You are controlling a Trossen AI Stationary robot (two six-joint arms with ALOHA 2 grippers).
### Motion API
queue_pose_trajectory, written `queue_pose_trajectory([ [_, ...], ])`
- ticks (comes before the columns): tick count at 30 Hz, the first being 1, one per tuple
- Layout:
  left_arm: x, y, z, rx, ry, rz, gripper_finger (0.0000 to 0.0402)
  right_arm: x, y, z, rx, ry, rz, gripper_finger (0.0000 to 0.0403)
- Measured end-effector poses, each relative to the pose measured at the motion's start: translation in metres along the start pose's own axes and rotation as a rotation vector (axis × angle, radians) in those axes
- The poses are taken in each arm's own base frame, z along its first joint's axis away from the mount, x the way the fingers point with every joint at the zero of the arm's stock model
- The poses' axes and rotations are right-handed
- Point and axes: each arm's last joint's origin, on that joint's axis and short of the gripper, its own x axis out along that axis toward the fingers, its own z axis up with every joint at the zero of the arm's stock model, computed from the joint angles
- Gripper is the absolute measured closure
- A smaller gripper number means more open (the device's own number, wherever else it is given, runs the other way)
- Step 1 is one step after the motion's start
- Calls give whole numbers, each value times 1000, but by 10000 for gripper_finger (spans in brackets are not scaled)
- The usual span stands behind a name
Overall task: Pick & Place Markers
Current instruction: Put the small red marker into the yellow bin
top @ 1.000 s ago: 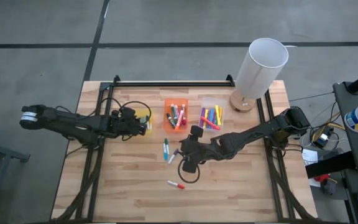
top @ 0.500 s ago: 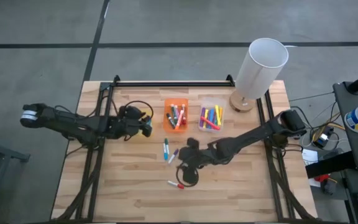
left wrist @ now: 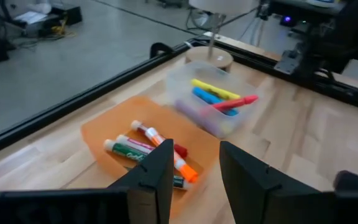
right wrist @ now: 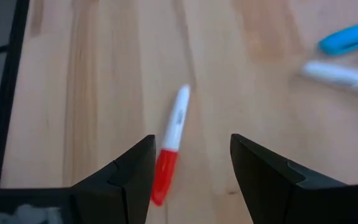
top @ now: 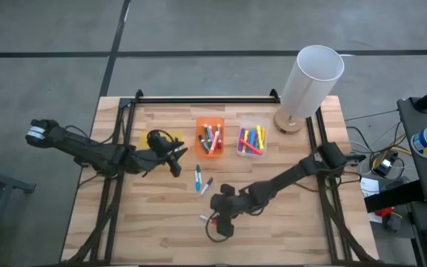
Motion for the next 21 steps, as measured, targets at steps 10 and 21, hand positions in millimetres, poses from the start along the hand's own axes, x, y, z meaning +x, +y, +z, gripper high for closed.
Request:
queue_pose_trajectory([
  [10, -3, -2, 2, 1, -20, -23, 278, 25, 20, -14, -51, -3, -35, 202],
  [21, -3, -2, 3, -1, -24, -26, 278, 36, 13, -24, -70, 46, -110, 230],
])
